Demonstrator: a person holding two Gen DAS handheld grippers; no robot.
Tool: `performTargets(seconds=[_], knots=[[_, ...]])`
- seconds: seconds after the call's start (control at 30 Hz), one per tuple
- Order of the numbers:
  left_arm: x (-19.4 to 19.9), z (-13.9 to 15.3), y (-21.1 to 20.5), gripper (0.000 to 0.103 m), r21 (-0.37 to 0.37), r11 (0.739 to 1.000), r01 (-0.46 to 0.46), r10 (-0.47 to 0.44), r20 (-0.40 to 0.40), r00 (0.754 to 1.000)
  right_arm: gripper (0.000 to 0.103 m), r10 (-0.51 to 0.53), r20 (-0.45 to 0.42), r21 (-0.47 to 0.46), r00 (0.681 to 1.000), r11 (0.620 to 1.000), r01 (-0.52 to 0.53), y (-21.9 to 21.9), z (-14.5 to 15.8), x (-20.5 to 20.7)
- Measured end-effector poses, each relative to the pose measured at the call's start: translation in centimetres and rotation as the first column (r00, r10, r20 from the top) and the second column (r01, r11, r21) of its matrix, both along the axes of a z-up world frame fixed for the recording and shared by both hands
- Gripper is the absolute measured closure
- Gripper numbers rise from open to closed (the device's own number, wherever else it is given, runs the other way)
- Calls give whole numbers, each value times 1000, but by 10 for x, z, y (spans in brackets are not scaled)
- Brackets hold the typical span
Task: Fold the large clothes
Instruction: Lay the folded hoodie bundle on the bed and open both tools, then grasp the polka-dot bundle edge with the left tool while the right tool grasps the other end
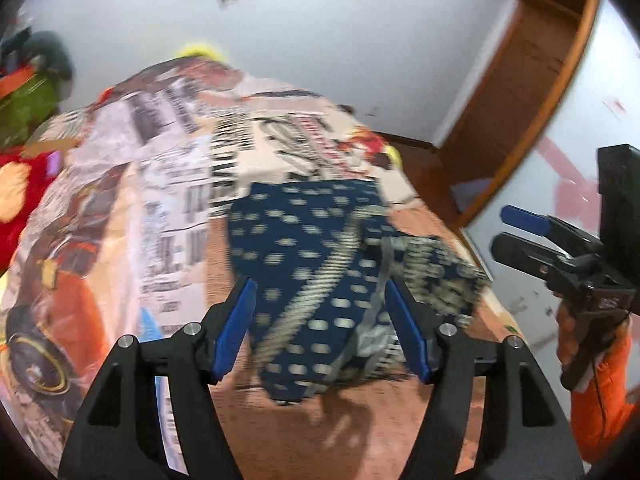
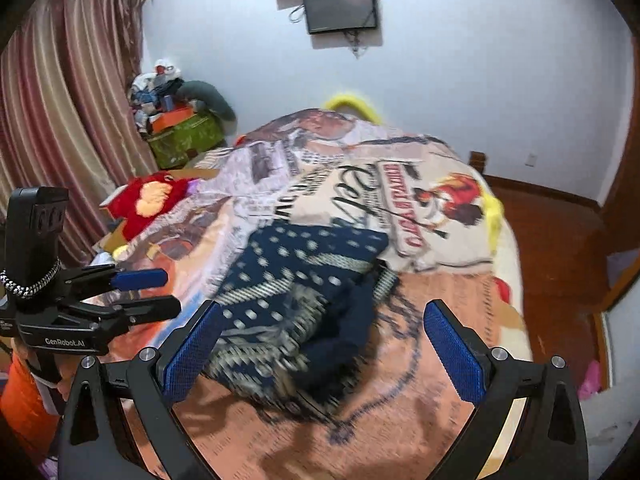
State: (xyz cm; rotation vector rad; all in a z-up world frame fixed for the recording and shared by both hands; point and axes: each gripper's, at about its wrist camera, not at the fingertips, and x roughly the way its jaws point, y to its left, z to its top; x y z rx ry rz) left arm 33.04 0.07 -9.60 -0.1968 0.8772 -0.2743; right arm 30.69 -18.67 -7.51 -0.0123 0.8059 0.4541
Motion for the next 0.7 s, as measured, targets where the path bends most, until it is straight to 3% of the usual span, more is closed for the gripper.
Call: performTargets(seconds=[0.1,0.27,0.4,0.5,0.7], knots=[[12,-20,8,37,66,997,-41,44,-43,998,3,35,-41,1,999,999,-35,22,-12,19],[25,-64,-1,37,94,996,0,13,-136,991,3,19,-145,-89,989,995,-33,41,-57,49],[23,-75,-5,35,71,997,17,-7,-134,991,3,-38,-236,-111,971,994,12,21,-93,58],[24,-82,-8,28,76,997,28,-17,-144,989,3,-72,-281,-131,957,991,36,0,-114,51],[16,-90,-16,19,114,992,58,-42,-137,990,3,-93,-352,-59,932,995,77,-40,-137,28]])
